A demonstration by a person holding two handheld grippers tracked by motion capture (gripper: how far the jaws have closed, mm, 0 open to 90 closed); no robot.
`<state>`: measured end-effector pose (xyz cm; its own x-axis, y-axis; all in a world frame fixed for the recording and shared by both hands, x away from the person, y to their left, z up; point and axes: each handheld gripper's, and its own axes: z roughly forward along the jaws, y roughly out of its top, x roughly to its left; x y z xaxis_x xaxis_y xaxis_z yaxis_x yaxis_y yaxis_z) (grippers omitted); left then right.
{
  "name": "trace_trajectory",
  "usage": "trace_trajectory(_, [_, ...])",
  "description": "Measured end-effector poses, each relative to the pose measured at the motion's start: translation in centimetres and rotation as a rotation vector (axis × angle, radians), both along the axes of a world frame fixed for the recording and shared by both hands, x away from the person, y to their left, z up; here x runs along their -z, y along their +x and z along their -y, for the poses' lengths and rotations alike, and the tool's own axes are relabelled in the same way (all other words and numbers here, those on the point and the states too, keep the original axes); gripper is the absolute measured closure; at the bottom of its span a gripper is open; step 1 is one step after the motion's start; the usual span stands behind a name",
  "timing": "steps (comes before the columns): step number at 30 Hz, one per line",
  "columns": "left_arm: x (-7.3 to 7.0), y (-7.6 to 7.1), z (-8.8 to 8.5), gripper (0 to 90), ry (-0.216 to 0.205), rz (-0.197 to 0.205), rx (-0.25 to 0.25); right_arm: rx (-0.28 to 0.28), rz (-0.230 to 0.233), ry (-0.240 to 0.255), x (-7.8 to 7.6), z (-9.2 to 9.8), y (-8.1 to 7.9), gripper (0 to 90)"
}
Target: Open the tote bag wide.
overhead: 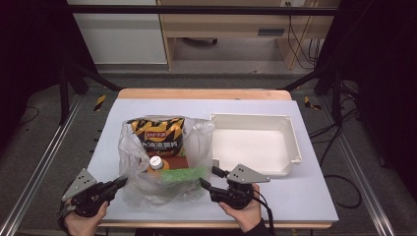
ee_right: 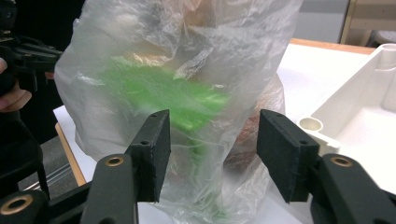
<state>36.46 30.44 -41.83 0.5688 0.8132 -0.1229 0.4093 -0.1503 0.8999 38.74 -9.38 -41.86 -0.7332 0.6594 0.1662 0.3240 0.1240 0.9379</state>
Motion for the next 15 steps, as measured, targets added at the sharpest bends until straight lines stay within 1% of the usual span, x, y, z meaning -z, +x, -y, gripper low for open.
trace_trajectory(1, [0.0, 0.0, 0.0, 89.7, 0.000, 0.000, 0.000, 0.000, 0.001, -0.003, 0.0, -0.1, 0.1, 48.9])
trace_trajectory(2, [0.1, 0.0, -0.1, 89.7, 0.000, -0.001, 0.001, -0.002, 0.000, -0.008, 0.0, -0.3, 0.2, 53.5])
trace_trajectory(4, [0.2, -0.1, -0.2, 89.7, -0.002, -0.001, -0.001, 0.000, -0.007, -0.023, 0.1, -0.3, 0.3, 64.9])
trace_trajectory(6, [0.3, -0.2, -0.2, 89.7, -0.005, -0.008, 0.002, -0.017, -0.035, -0.025, 0.2, -0.1, 0.4, 75.9])
trace_trajectory(8, [0.5, -0.2, -0.2, 89.7, 0.003, -0.012, 0.003, -0.033, -0.061, -0.023, 0.4, 0.1, 0.5, 86.8])
trace_trajectory(9, [0.5, -0.2, -0.2, 89.7, 0.003, -0.012, 0.003, -0.033, -0.061, -0.023, 0.4, 0.1, 0.5, 86.8])
trace_trajectory(10, [0.6, -0.3, -0.1, 89.7, 0.005, -0.013, 0.002, -0.038, -0.068, -0.017, 0.6, 0.2, 0.5, 90.0])
trace_trajectory(11, [0.7, -0.3, -0.2, 89.7, 0.010, -0.017, 0.003, -0.043, -0.092, -0.031, 1.0, 0.4, 0.6, 90.0])
trace_trajectory(15, [1.2, -0.4, -0.4, 89.7, 0.008, -0.033, -0.004, -0.042, -0.119, -0.067, 2.0, 0.5, 0.6, 90.0])
